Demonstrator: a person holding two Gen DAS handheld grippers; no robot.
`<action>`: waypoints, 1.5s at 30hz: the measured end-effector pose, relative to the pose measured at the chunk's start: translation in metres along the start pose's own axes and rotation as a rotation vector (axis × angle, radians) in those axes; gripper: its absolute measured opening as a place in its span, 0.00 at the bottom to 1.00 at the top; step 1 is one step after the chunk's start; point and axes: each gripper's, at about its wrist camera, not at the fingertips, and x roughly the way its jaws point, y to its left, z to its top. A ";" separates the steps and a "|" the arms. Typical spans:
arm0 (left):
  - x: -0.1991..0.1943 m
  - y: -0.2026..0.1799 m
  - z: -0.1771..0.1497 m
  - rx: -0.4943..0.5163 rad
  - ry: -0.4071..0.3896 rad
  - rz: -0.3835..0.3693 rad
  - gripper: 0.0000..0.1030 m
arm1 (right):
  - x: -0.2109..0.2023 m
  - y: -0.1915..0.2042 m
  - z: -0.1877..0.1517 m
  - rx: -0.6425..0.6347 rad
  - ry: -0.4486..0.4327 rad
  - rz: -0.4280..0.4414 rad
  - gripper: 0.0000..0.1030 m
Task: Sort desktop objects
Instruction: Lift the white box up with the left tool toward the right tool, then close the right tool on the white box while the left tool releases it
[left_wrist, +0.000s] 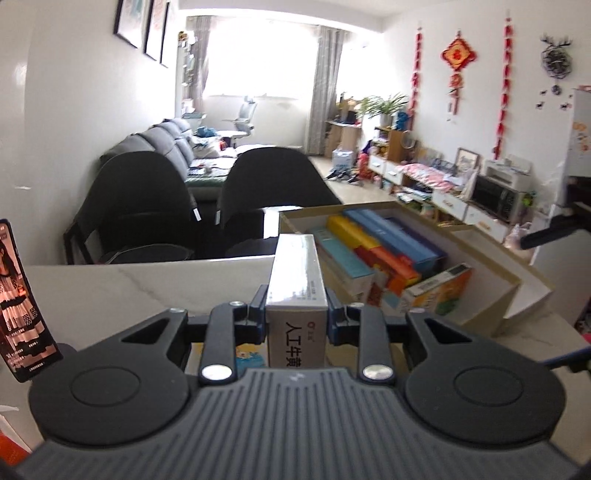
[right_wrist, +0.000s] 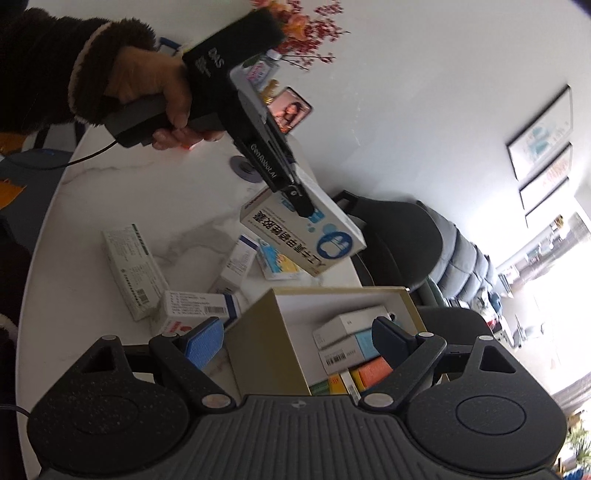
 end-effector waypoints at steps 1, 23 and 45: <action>-0.004 -0.002 -0.001 0.007 -0.006 -0.013 0.26 | 0.000 0.001 0.002 -0.008 -0.002 0.003 0.86; -0.051 -0.089 -0.033 0.381 -0.017 -0.333 0.26 | -0.023 0.018 0.028 -0.129 -0.002 0.038 0.73; -0.011 -0.125 -0.094 0.455 0.015 -0.622 0.26 | -0.001 0.074 0.001 -0.190 0.324 0.369 0.44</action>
